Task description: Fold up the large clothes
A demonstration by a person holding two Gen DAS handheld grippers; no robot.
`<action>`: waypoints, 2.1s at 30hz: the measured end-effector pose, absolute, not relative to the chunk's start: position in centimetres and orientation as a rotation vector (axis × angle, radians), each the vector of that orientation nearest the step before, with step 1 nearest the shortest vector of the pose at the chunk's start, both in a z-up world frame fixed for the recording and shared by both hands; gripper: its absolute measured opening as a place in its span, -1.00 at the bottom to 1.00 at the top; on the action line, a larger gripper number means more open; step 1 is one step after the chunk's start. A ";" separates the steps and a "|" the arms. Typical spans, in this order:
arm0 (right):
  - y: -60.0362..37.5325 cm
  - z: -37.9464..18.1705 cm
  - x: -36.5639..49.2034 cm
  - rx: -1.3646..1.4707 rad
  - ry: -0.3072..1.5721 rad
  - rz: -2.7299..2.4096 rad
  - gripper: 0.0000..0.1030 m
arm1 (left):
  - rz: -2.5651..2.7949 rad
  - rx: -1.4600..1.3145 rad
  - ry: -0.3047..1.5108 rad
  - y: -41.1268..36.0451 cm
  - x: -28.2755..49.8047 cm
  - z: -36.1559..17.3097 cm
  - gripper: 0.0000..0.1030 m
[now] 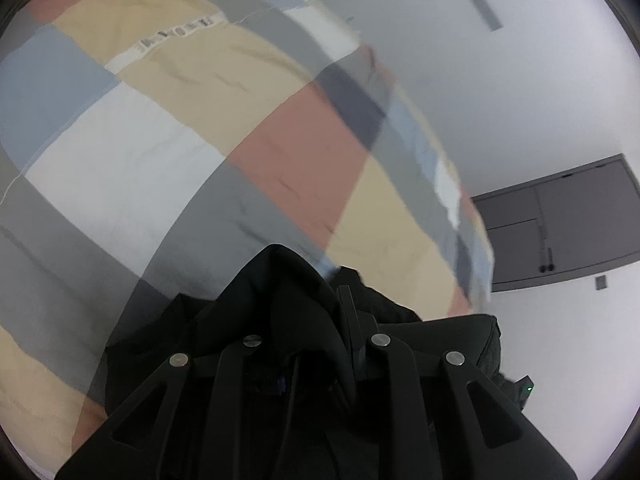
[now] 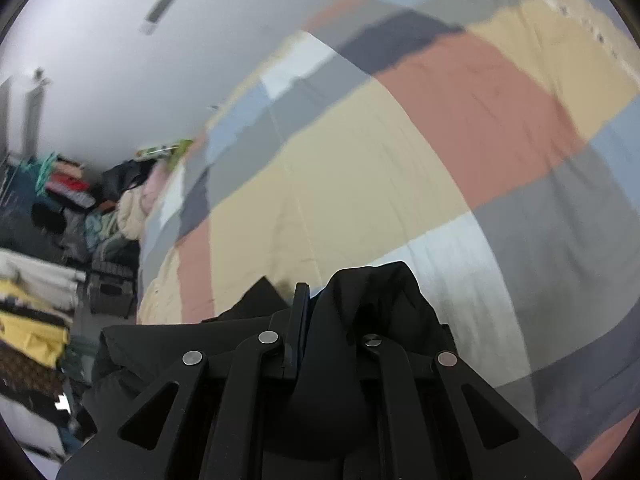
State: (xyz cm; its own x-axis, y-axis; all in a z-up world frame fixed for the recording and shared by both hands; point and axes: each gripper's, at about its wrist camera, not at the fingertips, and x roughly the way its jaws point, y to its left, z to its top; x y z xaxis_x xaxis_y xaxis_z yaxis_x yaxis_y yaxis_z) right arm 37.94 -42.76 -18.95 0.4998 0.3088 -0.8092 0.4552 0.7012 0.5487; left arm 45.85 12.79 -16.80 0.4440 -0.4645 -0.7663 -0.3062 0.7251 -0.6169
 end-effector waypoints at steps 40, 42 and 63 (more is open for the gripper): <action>-38.3 -6.4 34.3 0.453 0.916 0.005 0.75 | -0.197 -0.347 0.876 11.1 37.8 -3.5 0.73; -35.1 -6.1 33.3 0.415 0.885 0.040 0.89 | -0.207 -0.306 0.849 9.3 37.1 -3.4 0.73; -21.3 -19.4 35.7 0.177 0.875 0.075 0.99 | -0.191 -0.028 0.904 -2.8 40.8 -18.1 0.77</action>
